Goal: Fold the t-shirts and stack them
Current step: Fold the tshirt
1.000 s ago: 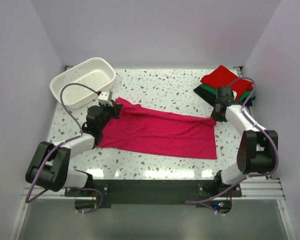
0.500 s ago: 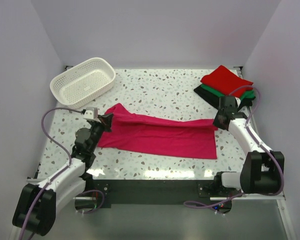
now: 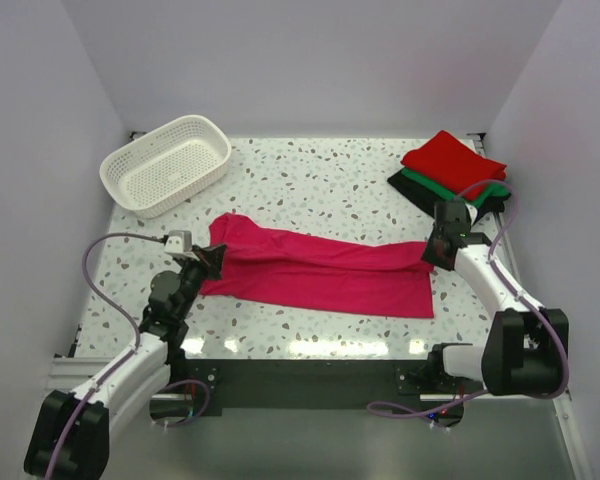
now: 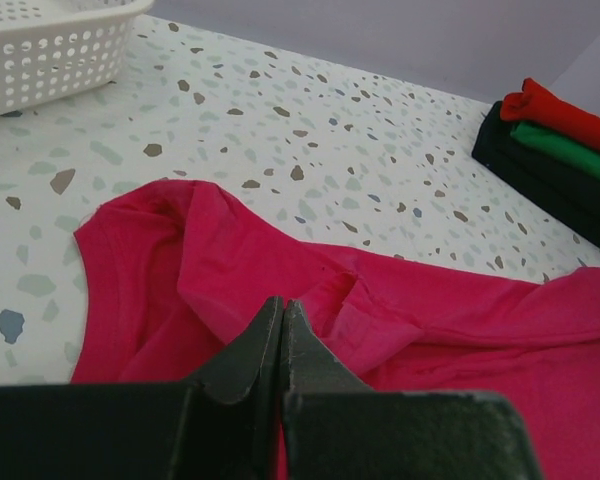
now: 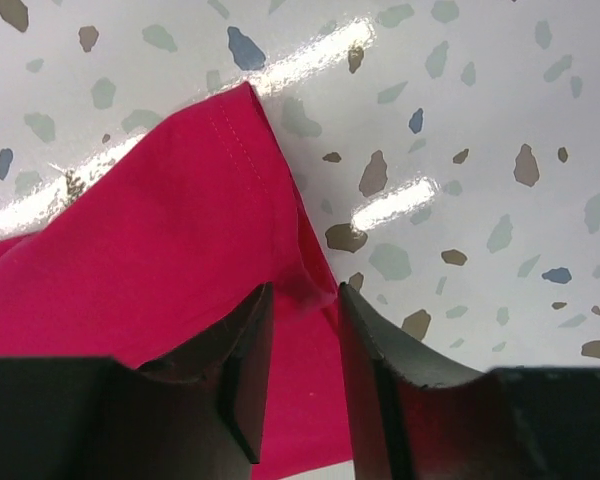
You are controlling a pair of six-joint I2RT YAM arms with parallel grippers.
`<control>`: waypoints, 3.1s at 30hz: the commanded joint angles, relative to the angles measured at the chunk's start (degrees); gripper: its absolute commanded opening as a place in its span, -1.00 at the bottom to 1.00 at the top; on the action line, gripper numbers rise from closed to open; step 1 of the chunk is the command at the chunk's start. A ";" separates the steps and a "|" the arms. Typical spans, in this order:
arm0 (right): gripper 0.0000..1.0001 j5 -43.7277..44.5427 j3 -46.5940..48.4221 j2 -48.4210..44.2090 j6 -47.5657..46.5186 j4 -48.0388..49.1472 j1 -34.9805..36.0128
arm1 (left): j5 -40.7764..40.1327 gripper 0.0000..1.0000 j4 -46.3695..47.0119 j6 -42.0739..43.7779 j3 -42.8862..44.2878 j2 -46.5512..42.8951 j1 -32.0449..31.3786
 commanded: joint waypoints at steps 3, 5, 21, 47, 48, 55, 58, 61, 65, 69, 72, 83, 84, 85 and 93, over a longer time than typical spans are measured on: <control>-0.11 3.47 0.68 -4.96 1.59 -1.39 4.07 | 2.65 -0.87 -1.98 -3.20 -2.85 -6.10 -0.40; -0.05 5.48 1.82 -6.37 2.12 -2.10 8.97 | 2.82 -0.85 -3.30 -3.72 -3.20 -7.51 -0.49; -0.03 -15.42 10.61 11.45 -0.07 23.65 33.08 | 7.22 -0.25 -12.26 -9.09 -5.75 -12.34 -1.02; -0.03 -31.33 34.61 44.43 -5.26 34.38 44.86 | -4.38 0.18 -8.67 -5.31 -0.56 -1.54 -0.84; -0.03 -31.15 34.79 44.69 -5.53 34.11 44.87 | -4.38 0.19 -9.01 -5.40 -0.65 -1.72 -0.84; -0.04 -27.03 35.40 45.31 -7.55 33.50 45.57 | -4.29 0.20 -9.19 -5.31 -0.74 -1.98 -0.84; -0.05 -25.36 36.02 46.09 -8.86 32.79 45.92 | -4.21 0.20 -9.10 -5.31 -0.92 -2.24 -0.84; -0.06 -24.12 36.54 46.54 -9.31 32.18 46.27 | -4.21 0.21 -8.84 -5.22 -1.09 -2.07 -0.84; -0.10 -22.98 36.90 46.98 -10.01 31.12 46.62 | -4.38 0.21 -8.75 -5.22 -1.01 -1.81 -0.84; -0.30 -21.66 36.90 46.98 -10.54 30.07 46.80 | -4.47 0.21 -8.49 -5.13 -1.09 -1.72 -0.76; -0.74 -21.40 36.63 46.45 -10.54 29.89 46.89 | -4.56 0.21 -8.40 -5.04 -1.09 -1.54 -0.84; -1.00 -23.24 31.10 40.92 -9.57 32.52 47.24 | -5.00 0.22 -8.05 -5.04 -1.00 -0.84 -0.84; -1.00 -23.76 30.40 40.30 -9.40 32.88 47.24 | -5.08 0.22 -7.96 -5.04 -1.00 -0.84 -0.76; -1.00 -23.94 29.00 39.69 -9.22 33.23 47.33 | -5.09 0.22 -7.96 -5.04 -1.00 -0.84 -0.84; -1.00 -24.21 23.01 34.77 -7.90 35.34 47.50 | -5.00 0.22 -7.35 -4.96 -0.83 0.30 -0.84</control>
